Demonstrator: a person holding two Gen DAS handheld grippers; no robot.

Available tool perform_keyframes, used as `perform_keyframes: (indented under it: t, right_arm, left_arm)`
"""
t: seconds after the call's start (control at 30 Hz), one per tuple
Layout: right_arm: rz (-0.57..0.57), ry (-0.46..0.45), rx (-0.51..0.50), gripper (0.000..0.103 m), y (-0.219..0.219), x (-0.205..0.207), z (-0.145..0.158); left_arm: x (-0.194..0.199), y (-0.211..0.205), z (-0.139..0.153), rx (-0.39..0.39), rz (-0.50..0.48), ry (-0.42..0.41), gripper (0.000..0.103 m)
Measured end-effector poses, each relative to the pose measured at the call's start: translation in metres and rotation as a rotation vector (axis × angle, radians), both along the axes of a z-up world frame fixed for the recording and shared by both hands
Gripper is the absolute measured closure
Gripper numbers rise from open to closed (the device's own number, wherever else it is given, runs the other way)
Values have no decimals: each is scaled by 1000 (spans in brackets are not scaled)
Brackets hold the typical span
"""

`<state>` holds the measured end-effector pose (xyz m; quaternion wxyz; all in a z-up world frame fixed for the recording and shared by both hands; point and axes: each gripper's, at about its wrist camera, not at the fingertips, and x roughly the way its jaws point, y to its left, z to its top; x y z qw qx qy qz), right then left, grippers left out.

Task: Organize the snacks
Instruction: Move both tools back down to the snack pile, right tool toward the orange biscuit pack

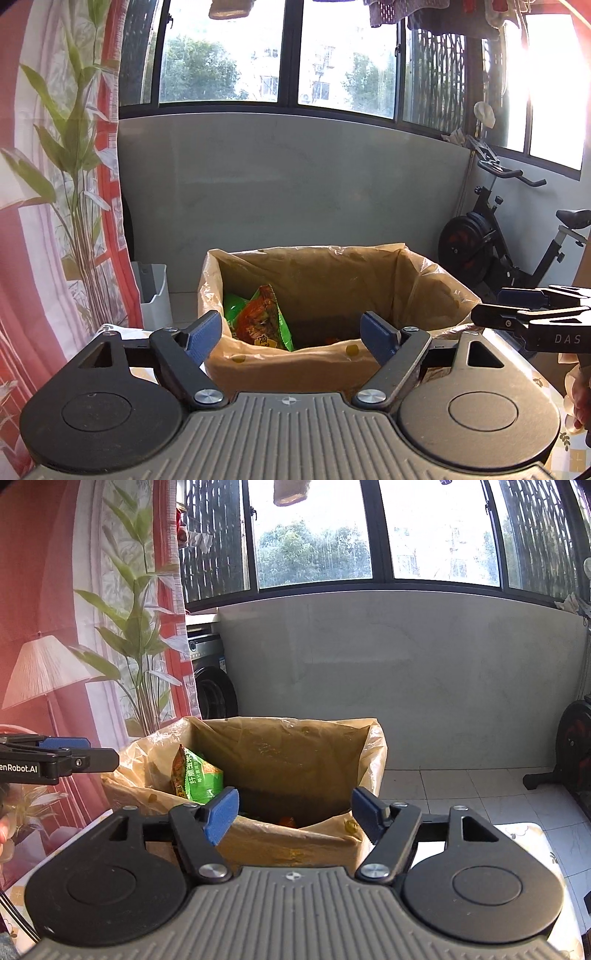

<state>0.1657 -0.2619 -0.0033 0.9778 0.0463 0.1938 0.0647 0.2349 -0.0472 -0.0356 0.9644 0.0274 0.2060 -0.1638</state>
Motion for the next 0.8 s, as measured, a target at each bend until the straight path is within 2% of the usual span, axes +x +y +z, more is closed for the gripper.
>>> perform_keyframes:
  t: [0.3, 0.5, 0.63, 0.8]
  right_arm:
    - [-2, 5, 31, 23, 14, -33, -9]
    - [-3, 24, 18, 22, 27, -51, -31]
    - [-14, 59, 11, 22, 32, -64, -52]
    - [-10, 146, 9, 22, 40, -79, -80]
  left_arm:
    - [-29, 23, -15, -19, 57, 26, 17]
    - [-49, 36, -32, -16, 109, 44, 15]
    - [-64, 47, -47, -14, 138, 60, 11]
    - [-76, 61, -70, -28, 179, 110, 6]
